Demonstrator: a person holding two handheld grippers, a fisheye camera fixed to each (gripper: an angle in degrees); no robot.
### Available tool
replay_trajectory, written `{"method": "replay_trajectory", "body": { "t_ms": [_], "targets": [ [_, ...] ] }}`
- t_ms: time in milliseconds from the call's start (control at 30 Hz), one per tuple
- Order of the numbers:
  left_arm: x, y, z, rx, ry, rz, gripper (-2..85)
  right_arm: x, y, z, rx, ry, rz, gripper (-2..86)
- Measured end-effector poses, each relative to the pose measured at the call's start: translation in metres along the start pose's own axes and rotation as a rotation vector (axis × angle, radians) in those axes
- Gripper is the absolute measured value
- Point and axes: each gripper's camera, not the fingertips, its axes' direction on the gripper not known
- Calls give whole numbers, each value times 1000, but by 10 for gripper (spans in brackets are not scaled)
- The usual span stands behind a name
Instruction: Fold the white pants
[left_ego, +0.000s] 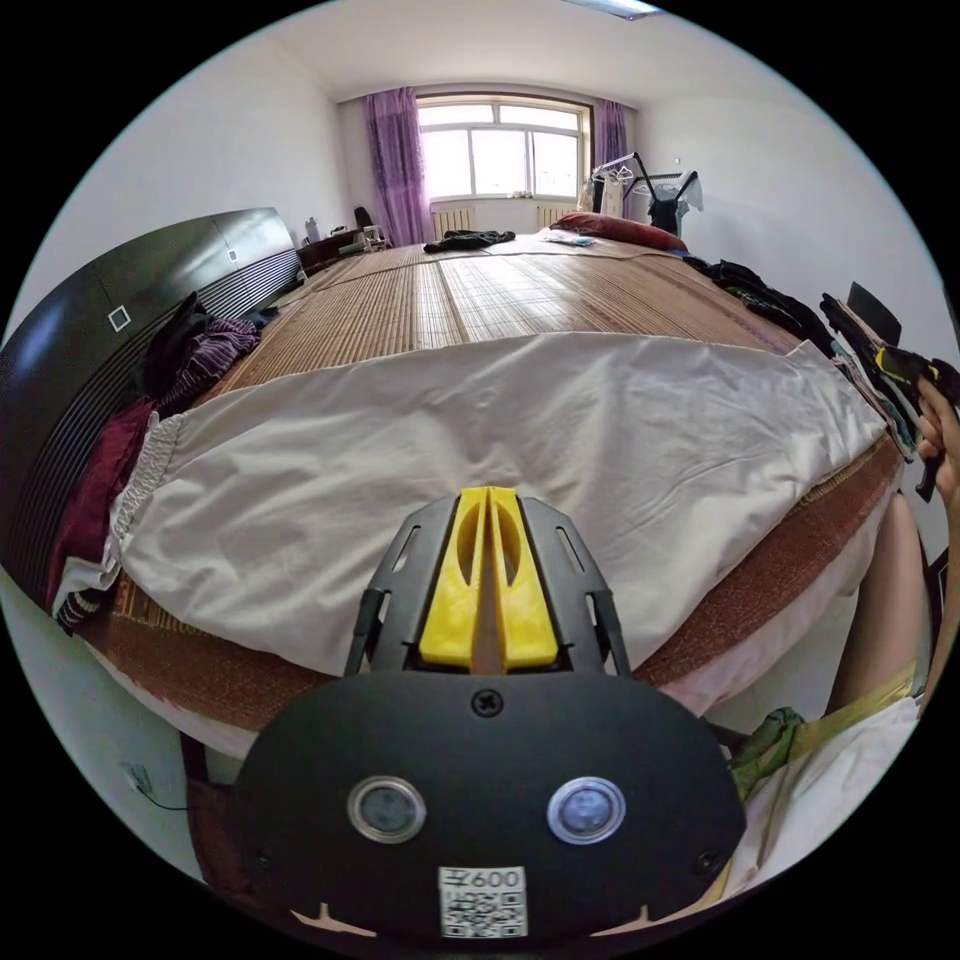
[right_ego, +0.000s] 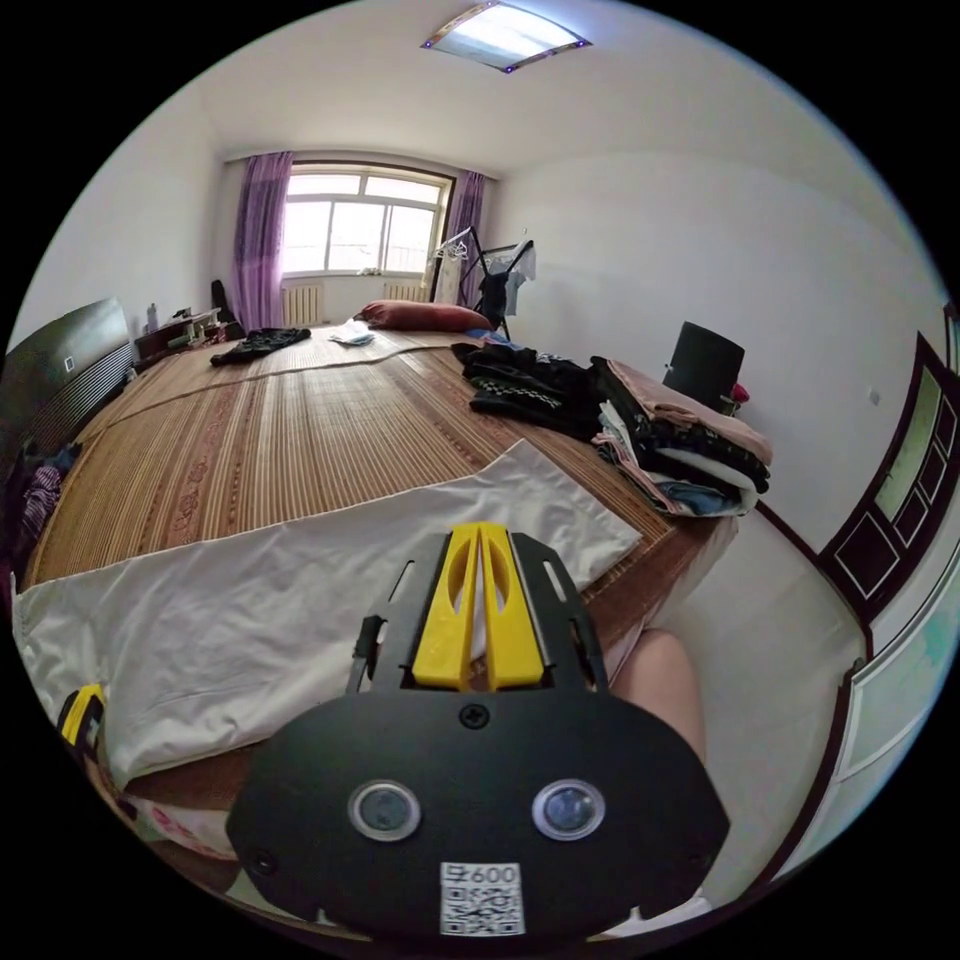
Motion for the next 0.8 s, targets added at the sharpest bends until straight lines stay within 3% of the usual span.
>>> {"method": "replay_trajectory", "body": {
  "t_ms": [233, 467, 600, 733, 800],
  "targets": [
    [-7, 26, 42, 2, -7, 6, 3, -3, -8, -24, -55, -22, -9, -9],
    [-13, 57, 85, -1, -16, 14, 3, -47, 21, -37, -172, -122, -183, -9],
    [-10, 64, 93, -111, -27, 42, 3, -59, 22, -41, -192, -164, -213, -9],
    [30, 54, 64, -39, -68, 168, 2, -63, 18, -45, -227, -218, -243, -8],
    [57, 49, 65, -38, 16, 237, 2, -61, 19, -45, -251, -251, -250, -8]
  ]
}}
